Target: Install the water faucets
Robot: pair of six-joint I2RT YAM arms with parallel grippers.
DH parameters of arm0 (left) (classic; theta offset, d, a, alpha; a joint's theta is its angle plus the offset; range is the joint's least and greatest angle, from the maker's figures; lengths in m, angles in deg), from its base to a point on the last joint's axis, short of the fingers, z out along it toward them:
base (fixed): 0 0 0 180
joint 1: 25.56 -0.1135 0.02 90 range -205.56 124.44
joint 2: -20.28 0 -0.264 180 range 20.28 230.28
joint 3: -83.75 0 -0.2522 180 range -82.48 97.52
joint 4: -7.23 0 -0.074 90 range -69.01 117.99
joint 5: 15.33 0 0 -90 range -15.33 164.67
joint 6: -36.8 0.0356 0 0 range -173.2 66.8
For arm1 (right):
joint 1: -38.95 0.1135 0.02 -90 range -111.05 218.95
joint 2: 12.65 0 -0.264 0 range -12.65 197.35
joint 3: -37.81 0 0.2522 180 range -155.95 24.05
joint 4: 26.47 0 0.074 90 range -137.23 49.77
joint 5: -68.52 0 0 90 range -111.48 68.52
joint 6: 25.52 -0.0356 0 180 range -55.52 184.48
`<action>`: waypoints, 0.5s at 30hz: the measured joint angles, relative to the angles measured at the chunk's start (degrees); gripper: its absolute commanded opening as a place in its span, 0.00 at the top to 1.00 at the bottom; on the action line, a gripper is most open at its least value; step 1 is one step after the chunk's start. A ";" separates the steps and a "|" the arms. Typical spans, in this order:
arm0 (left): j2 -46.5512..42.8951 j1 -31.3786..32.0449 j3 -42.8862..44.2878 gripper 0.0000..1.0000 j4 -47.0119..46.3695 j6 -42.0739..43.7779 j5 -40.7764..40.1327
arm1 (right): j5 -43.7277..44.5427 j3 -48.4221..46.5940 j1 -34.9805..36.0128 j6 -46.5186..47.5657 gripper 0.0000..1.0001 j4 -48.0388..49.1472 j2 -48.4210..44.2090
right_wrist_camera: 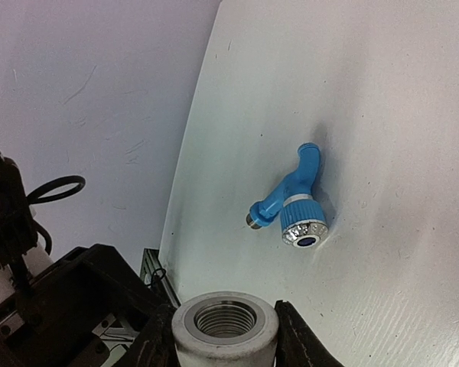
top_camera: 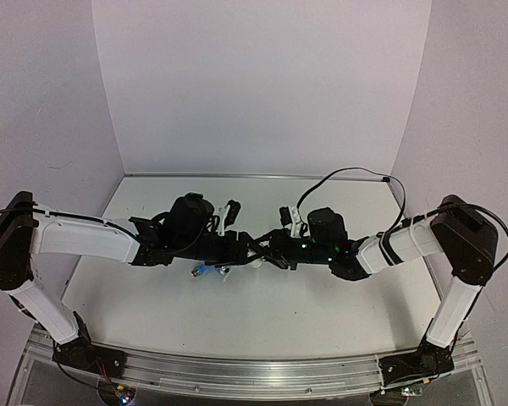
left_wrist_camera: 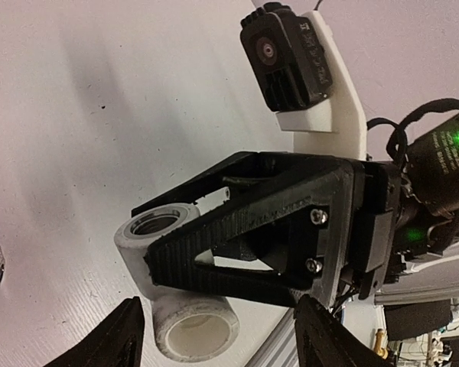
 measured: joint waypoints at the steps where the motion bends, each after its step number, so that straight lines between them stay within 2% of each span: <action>1: 0.26 0.30 0.37 0.43 0.46 0.14 -0.59 | 0.49 -0.22 0.17 0.09 0.84 -0.69 0.00; 5: 1.08 0.72 1.76 0.51 3.43 0.34 -3.07 | 2.32 -0.50 0.50 0.22 0.84 -2.78 0.02; 10: 1.43 1.12 2.81 0.42 6.59 0.17 -4.92 | 4.59 -0.57 1.28 0.24 0.84 -4.11 0.02; 15: 1.43 1.46 2.82 0.45 7.69 -0.10 -5.55 | 6.04 -0.57 1.69 0.23 0.84 -4.66 0.02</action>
